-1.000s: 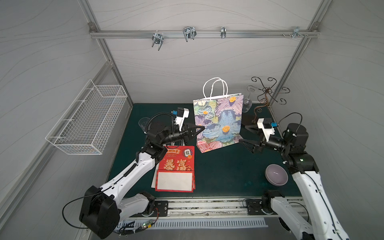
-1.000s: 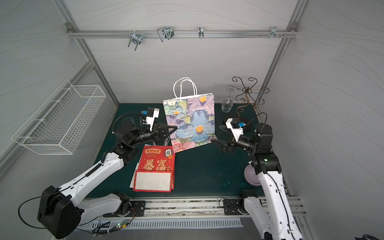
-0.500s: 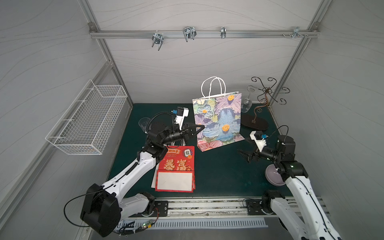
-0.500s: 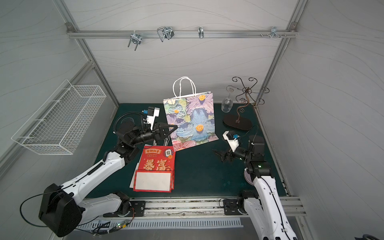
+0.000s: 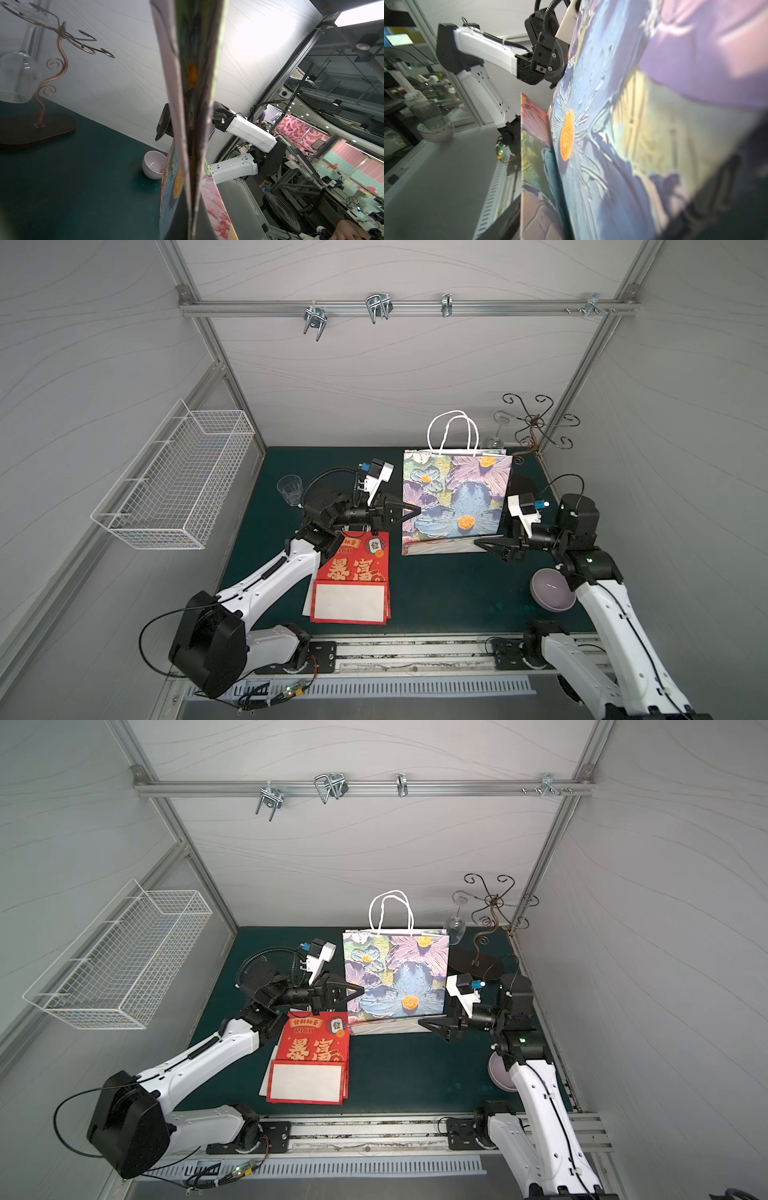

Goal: Put away the paper bag
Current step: Press the paper bag at the center of the board.

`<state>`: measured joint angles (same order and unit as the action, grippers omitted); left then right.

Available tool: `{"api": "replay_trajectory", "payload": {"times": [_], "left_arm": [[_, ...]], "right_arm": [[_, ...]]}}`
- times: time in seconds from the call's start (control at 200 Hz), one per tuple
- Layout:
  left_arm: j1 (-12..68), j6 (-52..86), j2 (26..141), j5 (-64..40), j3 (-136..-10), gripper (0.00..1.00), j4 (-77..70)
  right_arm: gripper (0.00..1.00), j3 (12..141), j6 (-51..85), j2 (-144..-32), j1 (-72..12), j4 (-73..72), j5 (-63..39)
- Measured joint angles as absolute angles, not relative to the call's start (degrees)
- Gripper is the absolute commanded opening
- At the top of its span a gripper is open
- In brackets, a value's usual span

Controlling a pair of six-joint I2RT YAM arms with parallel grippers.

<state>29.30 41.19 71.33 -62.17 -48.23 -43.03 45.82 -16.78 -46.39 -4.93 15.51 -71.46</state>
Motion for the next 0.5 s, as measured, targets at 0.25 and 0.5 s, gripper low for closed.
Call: {"api": "replay_trajectory", "payload": {"times": [0.25,0.5], "left_arm": [[29.32,41.21,71.48,-62.30,-48.95,0.00,-43.59],[29.43,40.10,71.50,-59.72,-48.97,0.06,-42.06]], "right_arm": [[0.30,46.28,-14.41,-48.31,-5.63,14.83,-75.33],[0.04,47.11,-13.26,-48.82,-5.96,14.06,-77.12]]}}
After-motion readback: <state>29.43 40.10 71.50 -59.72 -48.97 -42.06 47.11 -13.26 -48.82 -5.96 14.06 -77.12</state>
